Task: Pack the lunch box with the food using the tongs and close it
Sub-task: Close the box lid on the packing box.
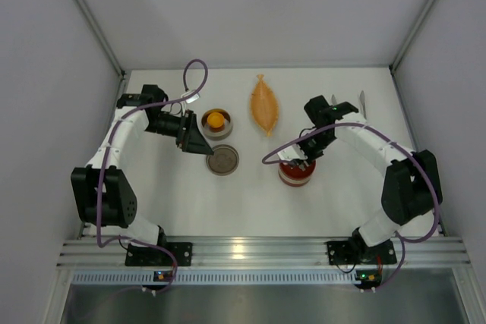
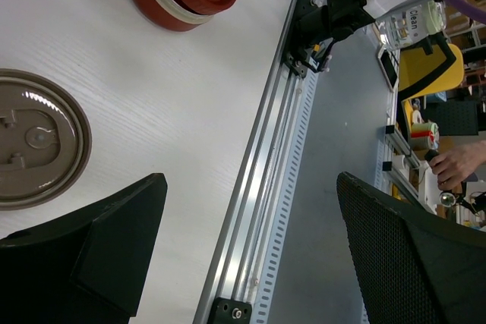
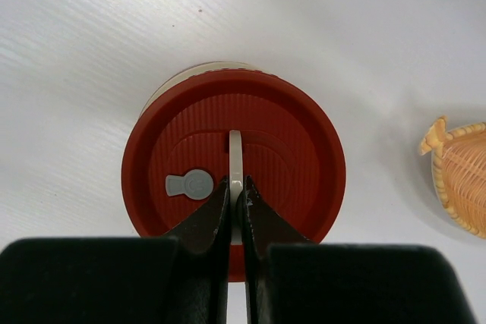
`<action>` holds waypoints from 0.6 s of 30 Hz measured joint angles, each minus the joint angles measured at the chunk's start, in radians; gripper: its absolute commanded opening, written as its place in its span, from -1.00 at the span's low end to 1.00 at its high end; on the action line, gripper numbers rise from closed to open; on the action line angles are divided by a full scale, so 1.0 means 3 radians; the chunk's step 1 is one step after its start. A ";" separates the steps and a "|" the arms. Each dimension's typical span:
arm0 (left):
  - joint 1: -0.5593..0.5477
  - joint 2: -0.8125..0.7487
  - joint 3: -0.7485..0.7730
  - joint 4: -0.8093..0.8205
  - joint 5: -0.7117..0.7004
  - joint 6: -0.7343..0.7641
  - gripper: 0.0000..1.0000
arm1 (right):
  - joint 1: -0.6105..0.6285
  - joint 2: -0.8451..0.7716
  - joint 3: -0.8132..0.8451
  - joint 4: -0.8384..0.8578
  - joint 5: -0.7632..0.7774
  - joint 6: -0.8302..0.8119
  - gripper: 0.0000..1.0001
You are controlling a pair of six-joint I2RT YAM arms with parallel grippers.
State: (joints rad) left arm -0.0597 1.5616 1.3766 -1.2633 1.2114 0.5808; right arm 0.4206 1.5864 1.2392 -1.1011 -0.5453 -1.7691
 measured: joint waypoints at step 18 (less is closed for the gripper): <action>0.0000 0.0031 0.0001 -0.0052 0.0036 -0.0004 0.96 | 0.0017 0.0072 -0.0004 0.0003 0.0015 0.0066 -1.00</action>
State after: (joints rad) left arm -0.0597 1.5707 1.3769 -1.2789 1.2221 0.5797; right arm 0.4255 1.6081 1.2381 -1.1004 -0.5407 -1.7493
